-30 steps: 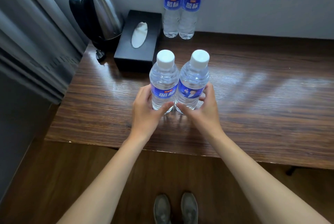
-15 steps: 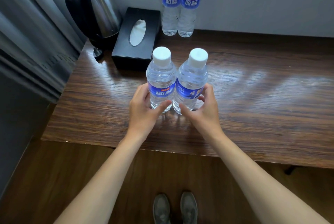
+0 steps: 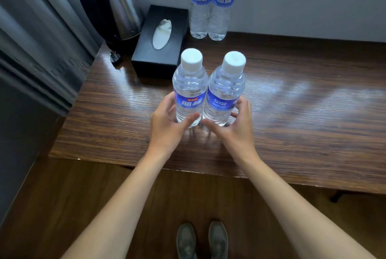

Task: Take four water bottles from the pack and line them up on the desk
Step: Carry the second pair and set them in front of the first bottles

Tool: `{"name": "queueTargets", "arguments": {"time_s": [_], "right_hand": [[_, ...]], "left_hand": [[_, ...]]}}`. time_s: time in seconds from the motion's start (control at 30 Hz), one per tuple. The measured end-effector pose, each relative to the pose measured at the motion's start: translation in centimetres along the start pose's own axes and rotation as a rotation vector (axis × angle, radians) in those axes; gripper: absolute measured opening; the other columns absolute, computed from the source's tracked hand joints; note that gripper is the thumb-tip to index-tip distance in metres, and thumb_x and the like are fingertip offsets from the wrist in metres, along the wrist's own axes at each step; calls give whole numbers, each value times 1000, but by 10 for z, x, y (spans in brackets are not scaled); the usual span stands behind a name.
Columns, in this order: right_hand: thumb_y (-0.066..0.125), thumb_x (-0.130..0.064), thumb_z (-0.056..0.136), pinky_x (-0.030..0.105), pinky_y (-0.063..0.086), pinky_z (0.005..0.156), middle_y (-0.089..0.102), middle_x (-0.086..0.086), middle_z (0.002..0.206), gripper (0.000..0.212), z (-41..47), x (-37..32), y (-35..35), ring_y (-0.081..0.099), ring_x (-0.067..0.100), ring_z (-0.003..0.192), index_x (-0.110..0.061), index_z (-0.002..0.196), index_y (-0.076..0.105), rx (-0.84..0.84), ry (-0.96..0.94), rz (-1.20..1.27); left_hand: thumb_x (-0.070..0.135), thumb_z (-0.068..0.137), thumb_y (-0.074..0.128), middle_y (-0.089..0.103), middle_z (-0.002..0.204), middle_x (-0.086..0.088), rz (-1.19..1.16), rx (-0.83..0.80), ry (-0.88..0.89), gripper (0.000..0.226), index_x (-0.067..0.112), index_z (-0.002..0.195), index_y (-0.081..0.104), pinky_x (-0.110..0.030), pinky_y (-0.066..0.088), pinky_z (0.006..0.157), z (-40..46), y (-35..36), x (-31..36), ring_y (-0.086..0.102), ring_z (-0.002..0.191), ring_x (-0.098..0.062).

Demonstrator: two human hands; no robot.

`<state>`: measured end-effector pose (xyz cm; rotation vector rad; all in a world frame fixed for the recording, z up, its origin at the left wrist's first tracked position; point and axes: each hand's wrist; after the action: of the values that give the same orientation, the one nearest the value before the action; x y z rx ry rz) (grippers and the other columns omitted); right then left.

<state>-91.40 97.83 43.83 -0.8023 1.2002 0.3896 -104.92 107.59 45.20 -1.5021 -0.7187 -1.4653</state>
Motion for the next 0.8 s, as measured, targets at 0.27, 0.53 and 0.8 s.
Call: {"name": "queueTargets", "arguments": {"time_s": [0.27,0.53,0.8], "right_hand": [[86,-30,65,20,48,85,58,2,115,69,3,5,-2,58,13,106,-14,120,49,54,0,-48],[73,-39,60,6,42,84,61,1,125,78,3,-2,-8,60,10,108,-14,128,43,-66,45,92],[66,-19,70,14,48,78,62,-16,111,57,9,-2,-7,59,-8,98,-14,123,48,-120,72,132]], "left_hand": [[9,73,84,69,118,2,1,-7,-10,60,1,127,58,-10,48,91,0,-1,1,65,108,5],[8,74,83,69,123,-4,-1,-19,-8,60,2,129,58,-18,50,96,2,-2,1,66,113,-4],[3,75,81,70,117,0,-31,-23,-38,58,-1,128,57,-24,52,96,3,-1,-5,67,111,-8]]}}
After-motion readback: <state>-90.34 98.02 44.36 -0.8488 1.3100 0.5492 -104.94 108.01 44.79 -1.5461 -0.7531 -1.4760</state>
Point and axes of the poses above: each hand's wrist, its own z-axis towards the middle knuckle, its own y-axis out of the palm, x = y × z
